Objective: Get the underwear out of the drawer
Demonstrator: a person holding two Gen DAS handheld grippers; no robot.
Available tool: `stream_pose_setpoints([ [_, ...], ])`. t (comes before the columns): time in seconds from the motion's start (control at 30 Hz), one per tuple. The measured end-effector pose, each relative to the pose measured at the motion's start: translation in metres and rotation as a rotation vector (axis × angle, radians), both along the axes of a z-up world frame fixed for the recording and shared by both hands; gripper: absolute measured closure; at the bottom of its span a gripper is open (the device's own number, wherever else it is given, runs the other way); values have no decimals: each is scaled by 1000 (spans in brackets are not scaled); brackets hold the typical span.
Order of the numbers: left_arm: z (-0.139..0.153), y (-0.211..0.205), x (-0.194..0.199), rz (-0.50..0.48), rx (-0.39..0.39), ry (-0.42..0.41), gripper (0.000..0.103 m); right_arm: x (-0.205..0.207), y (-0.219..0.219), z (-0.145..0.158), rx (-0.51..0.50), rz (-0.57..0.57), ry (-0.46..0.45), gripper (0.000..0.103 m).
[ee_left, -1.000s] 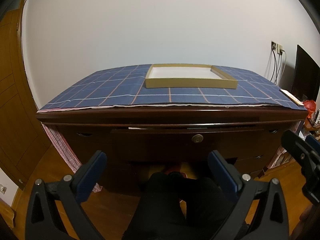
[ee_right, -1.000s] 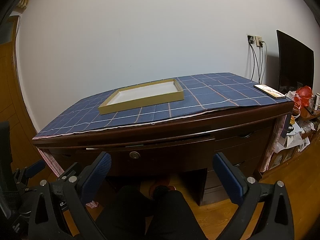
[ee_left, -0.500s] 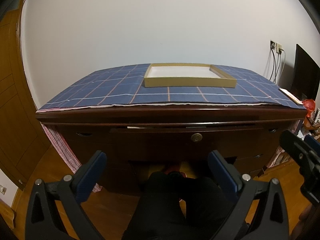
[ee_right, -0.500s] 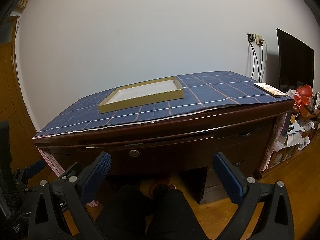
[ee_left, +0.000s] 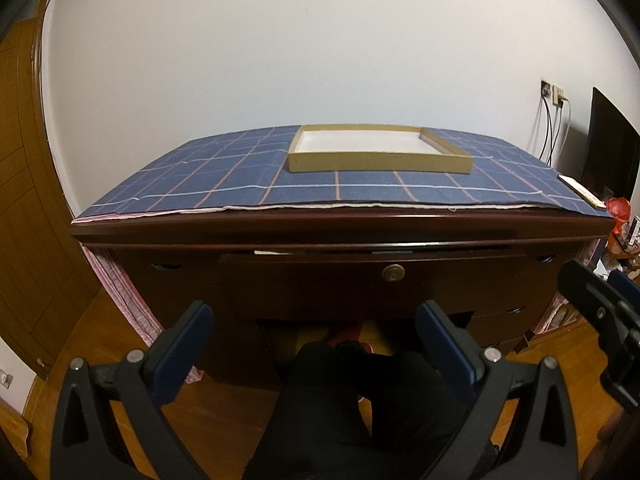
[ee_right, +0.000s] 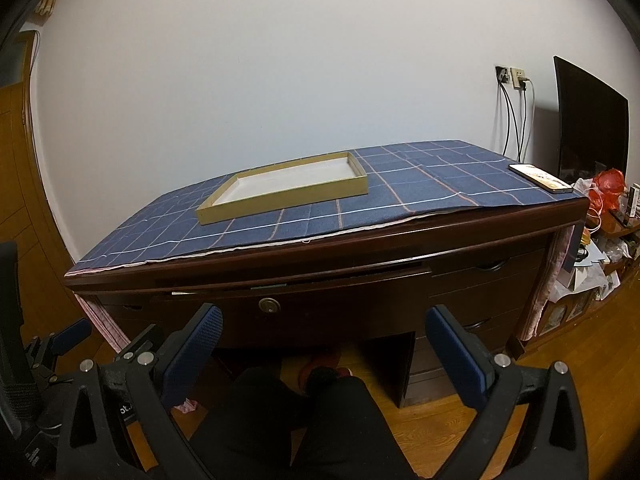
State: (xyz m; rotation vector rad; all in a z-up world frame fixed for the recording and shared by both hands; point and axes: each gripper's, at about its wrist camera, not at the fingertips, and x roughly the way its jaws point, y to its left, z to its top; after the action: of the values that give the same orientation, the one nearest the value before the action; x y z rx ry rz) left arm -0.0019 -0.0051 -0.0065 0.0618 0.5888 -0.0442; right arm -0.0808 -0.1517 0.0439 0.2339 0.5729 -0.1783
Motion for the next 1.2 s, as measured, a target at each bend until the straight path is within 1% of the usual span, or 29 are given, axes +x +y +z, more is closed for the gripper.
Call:
stream_pose_setpoints([
  [0.53, -4, 0, 0, -1, -1, 4, 0, 0, 0, -2, 2, 1, 2, 0],
  [0.87, -7, 0, 1, -6, -2, 20, 0, 1, -3, -6, 25, -8, 13, 0],
  [1.0, -12, 3, 11, -14, -21, 57, 0, 8, -8, -12, 44, 1, 28, 1],
  [1.1, -22, 12, 26, -28, -57, 92, 0, 17, -22, -23, 79, 0, 35, 1],
  [1.2, -30, 21, 40, -14, -53, 102, 0, 31, -41, -42, 86, -17, 63, 1],
])
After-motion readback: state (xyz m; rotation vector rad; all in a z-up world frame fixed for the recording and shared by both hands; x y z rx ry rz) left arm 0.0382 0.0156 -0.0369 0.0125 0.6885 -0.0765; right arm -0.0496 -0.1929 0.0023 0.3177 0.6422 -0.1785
